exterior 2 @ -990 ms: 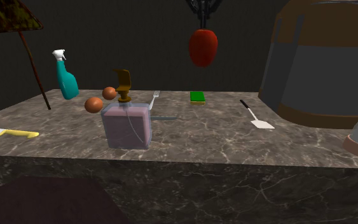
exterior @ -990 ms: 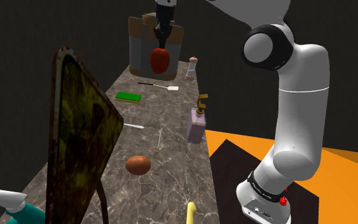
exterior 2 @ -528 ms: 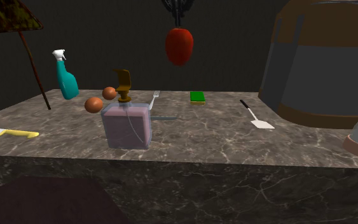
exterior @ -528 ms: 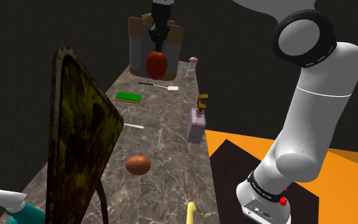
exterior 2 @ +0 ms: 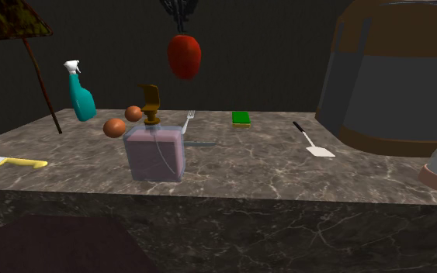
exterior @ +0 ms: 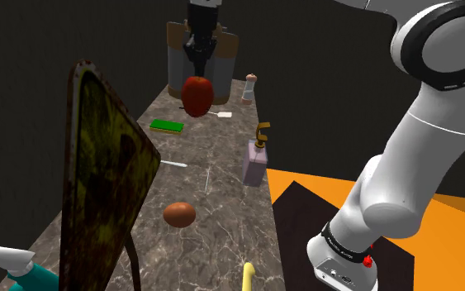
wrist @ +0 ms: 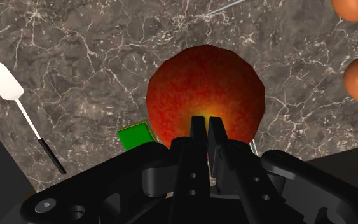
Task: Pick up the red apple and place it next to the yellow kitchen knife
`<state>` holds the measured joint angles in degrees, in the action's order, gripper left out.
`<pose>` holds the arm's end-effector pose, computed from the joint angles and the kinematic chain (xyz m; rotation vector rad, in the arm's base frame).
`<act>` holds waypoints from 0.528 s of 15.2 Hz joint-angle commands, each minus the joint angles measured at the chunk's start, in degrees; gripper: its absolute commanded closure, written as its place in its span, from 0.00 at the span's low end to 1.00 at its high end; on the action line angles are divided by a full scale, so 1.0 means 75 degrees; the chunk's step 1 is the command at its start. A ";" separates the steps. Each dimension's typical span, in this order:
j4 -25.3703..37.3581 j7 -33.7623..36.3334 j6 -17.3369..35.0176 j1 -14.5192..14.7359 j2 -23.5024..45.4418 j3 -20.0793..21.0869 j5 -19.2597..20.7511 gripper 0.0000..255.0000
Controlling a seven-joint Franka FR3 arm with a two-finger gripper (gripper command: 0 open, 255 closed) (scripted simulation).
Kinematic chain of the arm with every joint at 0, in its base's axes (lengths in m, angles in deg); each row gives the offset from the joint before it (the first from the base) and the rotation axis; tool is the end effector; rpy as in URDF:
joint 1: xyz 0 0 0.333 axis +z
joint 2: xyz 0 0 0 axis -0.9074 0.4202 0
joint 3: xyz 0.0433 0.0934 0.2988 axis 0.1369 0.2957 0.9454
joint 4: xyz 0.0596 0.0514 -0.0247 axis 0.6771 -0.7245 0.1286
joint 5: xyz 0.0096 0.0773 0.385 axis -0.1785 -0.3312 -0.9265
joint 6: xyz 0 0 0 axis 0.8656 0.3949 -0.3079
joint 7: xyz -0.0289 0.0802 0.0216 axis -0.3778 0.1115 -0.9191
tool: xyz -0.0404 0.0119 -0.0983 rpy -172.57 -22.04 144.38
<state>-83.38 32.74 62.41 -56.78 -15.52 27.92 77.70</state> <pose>0.5610 0.1233 0.6184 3.0754 0.3778 0.0161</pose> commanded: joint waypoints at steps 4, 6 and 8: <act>-0.0822 0.0821 0.0139 0.0409 -0.0651 0.0395 -0.0056 1.00; -0.1022 0.1155 0.0151 0.0570 -0.0828 0.0569 -0.0087 1.00; -0.1183 0.1494 0.0154 0.0732 -0.0974 0.0748 -0.0122 1.00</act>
<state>-91.30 42.53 63.36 -51.93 -22.13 32.83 76.93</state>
